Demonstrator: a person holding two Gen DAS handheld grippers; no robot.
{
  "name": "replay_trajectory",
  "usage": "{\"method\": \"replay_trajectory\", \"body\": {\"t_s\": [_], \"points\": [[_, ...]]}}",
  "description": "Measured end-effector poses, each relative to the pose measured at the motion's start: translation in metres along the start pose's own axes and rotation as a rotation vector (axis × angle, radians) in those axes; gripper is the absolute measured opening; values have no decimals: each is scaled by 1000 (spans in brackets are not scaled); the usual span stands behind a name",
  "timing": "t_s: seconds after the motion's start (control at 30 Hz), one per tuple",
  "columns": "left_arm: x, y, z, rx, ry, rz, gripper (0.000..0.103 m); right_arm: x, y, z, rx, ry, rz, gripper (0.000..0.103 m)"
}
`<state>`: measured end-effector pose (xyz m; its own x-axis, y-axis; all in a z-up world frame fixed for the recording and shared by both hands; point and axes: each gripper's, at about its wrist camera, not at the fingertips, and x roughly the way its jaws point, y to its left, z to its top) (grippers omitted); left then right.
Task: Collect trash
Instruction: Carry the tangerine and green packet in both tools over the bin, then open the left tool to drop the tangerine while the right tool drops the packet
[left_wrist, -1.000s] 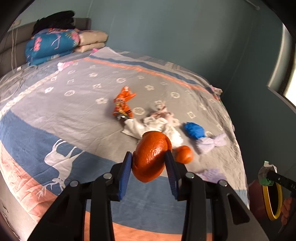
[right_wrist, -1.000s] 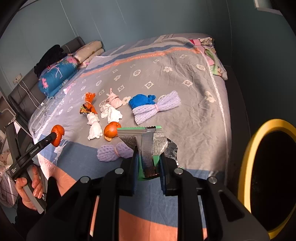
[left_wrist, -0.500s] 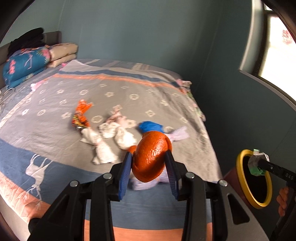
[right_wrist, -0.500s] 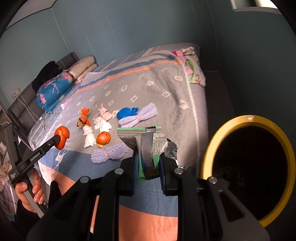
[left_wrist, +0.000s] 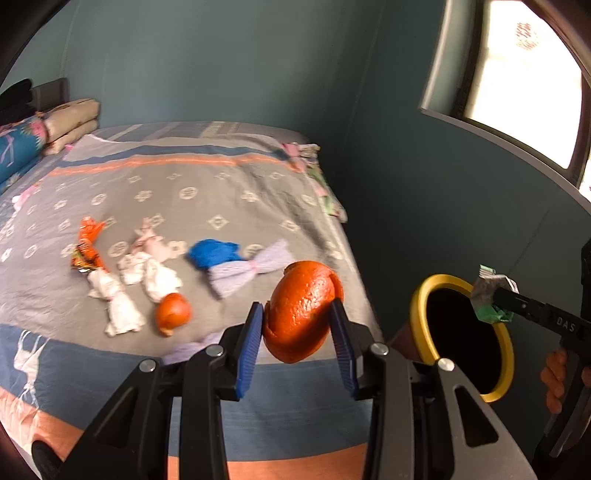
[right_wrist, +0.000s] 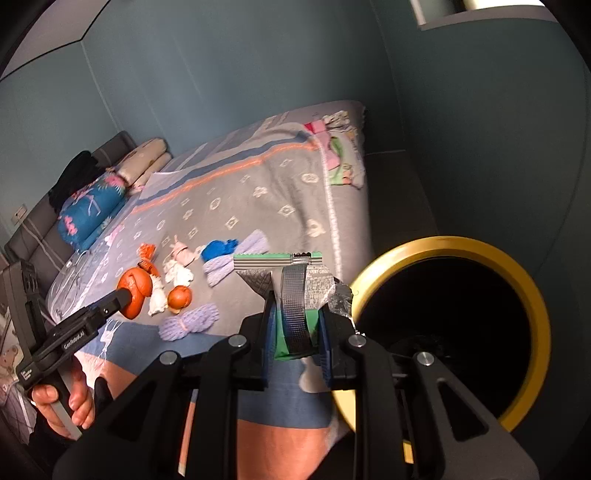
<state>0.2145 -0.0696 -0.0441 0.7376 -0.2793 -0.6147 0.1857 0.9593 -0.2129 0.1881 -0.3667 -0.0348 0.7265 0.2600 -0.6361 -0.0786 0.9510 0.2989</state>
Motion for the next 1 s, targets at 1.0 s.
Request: {"method": "replay_trajectory", "body": {"t_s": [1.0], "points": [[87,-177,-27,202,159,-252,36,-15,-129,-6,214,3,-146,22]]}}
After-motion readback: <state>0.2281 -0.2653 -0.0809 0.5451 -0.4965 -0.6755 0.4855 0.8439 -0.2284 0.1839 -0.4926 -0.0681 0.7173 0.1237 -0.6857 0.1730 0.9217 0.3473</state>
